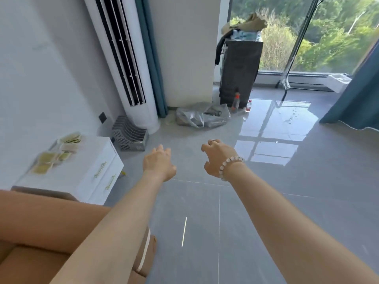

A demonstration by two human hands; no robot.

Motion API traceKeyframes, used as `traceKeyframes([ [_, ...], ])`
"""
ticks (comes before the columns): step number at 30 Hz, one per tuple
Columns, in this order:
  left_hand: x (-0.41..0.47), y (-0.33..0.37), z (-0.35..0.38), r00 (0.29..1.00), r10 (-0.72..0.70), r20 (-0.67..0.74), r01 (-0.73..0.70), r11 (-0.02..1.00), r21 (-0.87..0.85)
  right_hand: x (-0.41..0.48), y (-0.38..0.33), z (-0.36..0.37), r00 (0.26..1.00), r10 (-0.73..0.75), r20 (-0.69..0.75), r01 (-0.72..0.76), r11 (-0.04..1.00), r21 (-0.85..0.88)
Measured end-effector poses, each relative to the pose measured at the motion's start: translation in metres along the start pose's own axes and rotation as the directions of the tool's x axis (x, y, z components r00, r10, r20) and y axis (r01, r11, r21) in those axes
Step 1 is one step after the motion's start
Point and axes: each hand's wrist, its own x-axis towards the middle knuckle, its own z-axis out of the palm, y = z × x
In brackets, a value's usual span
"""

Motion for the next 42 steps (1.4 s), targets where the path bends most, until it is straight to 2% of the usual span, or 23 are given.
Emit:
traceKeyframes([
  [5, 0.04, -0.03, 0.009, 0.993, -0.116, 0.01, 0.116, 0.993, 0.035, 0.069, -0.006, 0.002, 0.996, -0.081, 0.033, 0.081, 0.997, 0.016],
  [11, 0.097, -0.066, 0.011, 0.963, -0.268, 0.027, 0.267, 0.964, 0.016, 0.163, -0.014, 0.0, 0.964, -0.258, 0.061, 0.26, 0.966, -0.019],
  [17, 0.162, -0.094, 0.002, 0.904, -0.426, 0.007, 0.426, 0.904, -0.015, 0.26, -0.015, -0.017, 0.913, -0.402, 0.06, 0.402, 0.915, 0.019],
  [24, 0.227, -0.109, 0.005, 0.825, -0.566, 0.013, 0.566, 0.824, -0.041, 0.357, -0.011, -0.014, 0.839, -0.533, 0.111, 0.539, 0.841, -0.038],
  [27, 0.228, -0.125, 0.011, 0.792, -0.607, 0.059, 0.609, 0.793, -0.013, 0.383, -0.038, -0.005, 0.787, -0.603, 0.127, 0.609, 0.793, -0.005],
  [30, 0.236, -0.156, 0.014, 0.751, -0.659, 0.047, 0.66, 0.751, -0.011, 0.411, -0.066, 0.002, 0.738, -0.659, 0.148, 0.668, 0.744, -0.016],
  [35, 0.258, -0.211, 0.018, 0.701, -0.711, 0.051, 0.712, 0.702, -0.005, 0.459, -0.115, 0.011, 0.684, -0.718, 0.131, 0.725, 0.689, -0.009],
  [42, 0.291, -0.308, 0.027, 0.647, -0.762, 0.024, 0.761, 0.643, -0.08, 0.528, -0.208, 0.022, 0.618, -0.771, 0.152, 0.779, 0.627, 0.008],
])
